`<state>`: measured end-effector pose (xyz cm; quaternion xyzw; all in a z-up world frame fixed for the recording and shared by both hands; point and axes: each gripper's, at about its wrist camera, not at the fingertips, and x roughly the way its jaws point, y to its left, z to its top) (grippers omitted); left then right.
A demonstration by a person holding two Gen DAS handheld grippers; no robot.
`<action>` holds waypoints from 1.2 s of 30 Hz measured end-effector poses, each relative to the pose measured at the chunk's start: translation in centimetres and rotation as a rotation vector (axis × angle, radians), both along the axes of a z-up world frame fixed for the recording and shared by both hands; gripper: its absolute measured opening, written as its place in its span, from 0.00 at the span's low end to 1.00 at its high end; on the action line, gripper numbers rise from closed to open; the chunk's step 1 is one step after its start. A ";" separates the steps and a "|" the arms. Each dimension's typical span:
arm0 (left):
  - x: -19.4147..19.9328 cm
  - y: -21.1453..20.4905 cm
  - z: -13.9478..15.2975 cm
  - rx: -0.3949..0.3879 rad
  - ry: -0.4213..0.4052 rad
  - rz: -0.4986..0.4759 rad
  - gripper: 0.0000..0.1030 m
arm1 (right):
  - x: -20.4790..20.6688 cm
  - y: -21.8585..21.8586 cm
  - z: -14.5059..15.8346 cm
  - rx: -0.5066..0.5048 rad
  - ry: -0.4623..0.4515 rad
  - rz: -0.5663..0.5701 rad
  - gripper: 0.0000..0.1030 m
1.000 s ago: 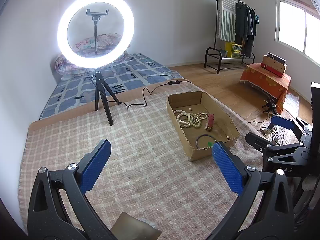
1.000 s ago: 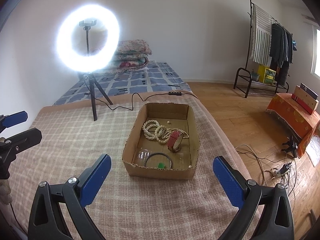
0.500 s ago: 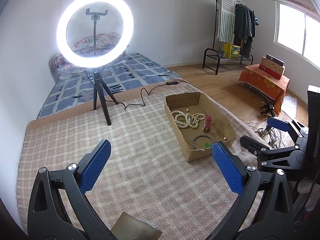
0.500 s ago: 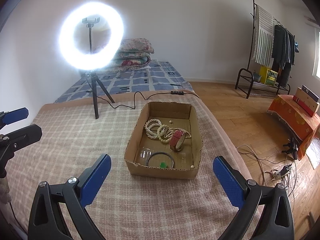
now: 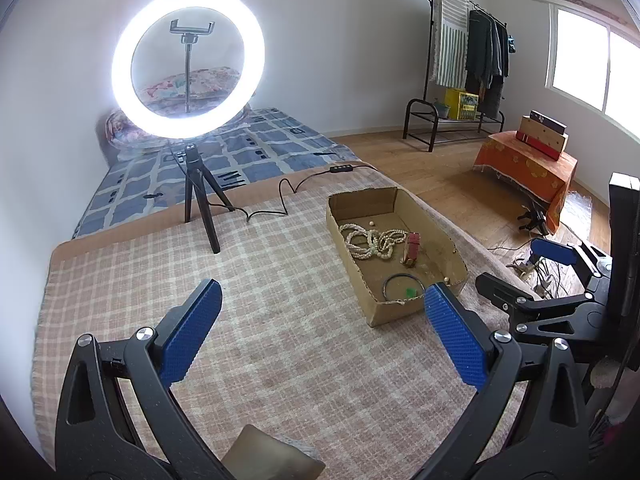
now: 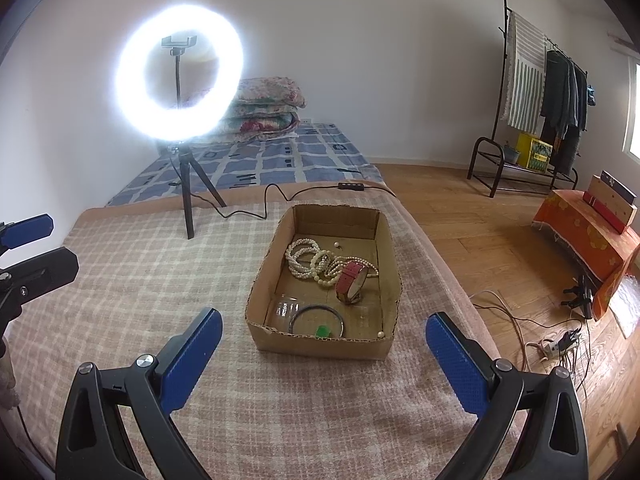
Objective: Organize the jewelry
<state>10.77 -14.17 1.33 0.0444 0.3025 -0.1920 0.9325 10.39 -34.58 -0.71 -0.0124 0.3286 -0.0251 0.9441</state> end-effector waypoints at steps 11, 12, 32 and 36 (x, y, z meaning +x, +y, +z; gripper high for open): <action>0.0 -0.1 0.3 -0.006 -0.006 -0.002 1.00 | 0.0 0.1 0.1 -0.002 -0.003 -0.001 1.00; 0.0 -0.2 0.4 -0.008 -0.008 -0.001 1.00 | 0.0 0.1 0.1 -0.002 -0.003 -0.002 1.00; -0.4 -0.7 0.9 -0.016 -0.003 -0.011 1.00 | 0.0 0.1 0.2 -0.008 0.006 0.002 1.00; -0.5 -0.8 0.9 -0.004 -0.032 -0.010 1.00 | 0.0 0.2 0.2 -0.010 0.008 0.003 1.00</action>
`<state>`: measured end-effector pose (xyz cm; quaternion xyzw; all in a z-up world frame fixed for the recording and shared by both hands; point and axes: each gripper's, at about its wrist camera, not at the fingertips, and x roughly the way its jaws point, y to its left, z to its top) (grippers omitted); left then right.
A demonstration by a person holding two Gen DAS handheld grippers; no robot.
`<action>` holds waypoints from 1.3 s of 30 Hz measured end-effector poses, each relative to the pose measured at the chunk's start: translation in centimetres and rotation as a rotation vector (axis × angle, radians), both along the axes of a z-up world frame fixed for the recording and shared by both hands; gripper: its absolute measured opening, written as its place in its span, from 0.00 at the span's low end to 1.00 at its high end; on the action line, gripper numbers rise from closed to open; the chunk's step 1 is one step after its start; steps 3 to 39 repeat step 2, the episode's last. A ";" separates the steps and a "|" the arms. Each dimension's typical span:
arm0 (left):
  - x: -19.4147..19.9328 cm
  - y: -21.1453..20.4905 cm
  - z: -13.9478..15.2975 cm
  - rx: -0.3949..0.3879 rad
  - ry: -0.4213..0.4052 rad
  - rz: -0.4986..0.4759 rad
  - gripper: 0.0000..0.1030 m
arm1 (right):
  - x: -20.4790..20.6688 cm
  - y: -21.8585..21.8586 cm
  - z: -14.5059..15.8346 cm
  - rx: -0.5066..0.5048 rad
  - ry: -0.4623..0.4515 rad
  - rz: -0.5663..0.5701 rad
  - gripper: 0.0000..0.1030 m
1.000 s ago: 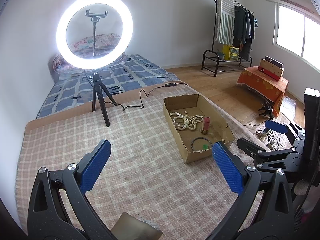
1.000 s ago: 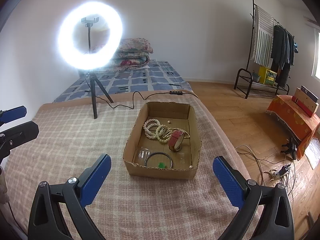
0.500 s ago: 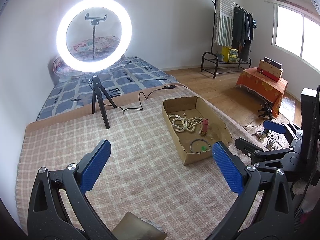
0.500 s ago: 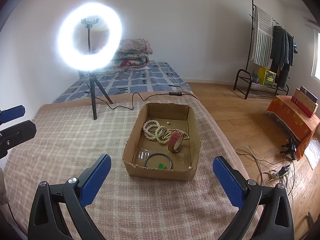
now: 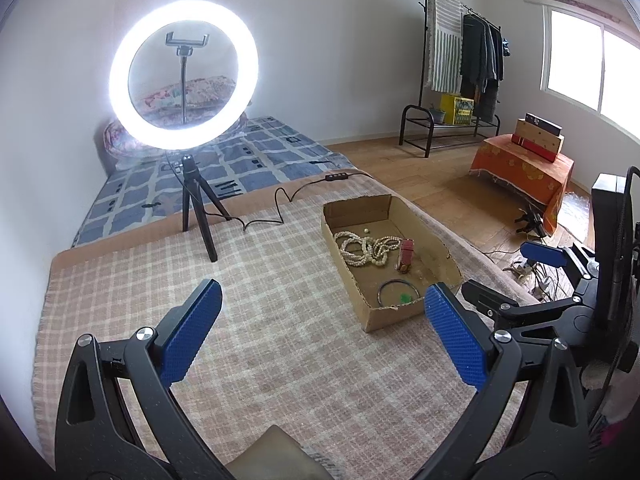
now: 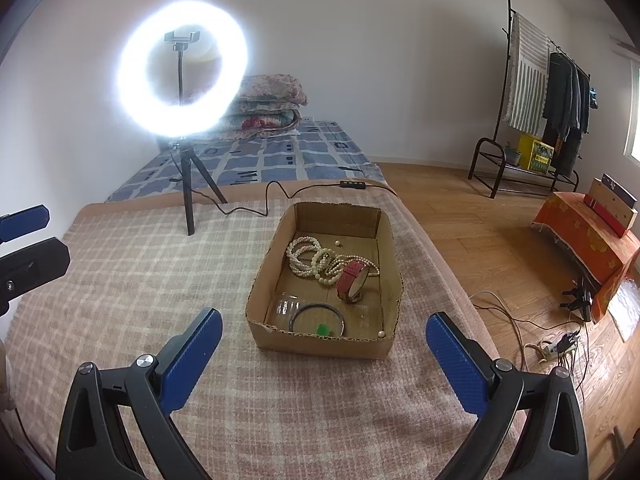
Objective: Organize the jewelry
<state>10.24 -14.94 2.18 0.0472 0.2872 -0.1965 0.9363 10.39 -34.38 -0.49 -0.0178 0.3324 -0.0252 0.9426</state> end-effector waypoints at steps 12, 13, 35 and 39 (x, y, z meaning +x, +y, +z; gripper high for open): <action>0.1 0.0 -0.1 0.003 -0.003 0.003 1.00 | 0.0 -0.1 0.0 0.000 0.001 0.000 1.00; 0.1 0.0 -0.1 0.003 -0.003 0.003 1.00 | 0.0 -0.1 0.0 0.000 0.001 0.000 1.00; 0.1 0.0 -0.1 0.003 -0.003 0.003 1.00 | 0.0 -0.1 0.0 0.000 0.001 0.000 1.00; 0.1 0.0 -0.1 0.003 -0.003 0.003 1.00 | 0.0 -0.1 0.0 0.000 0.001 0.000 1.00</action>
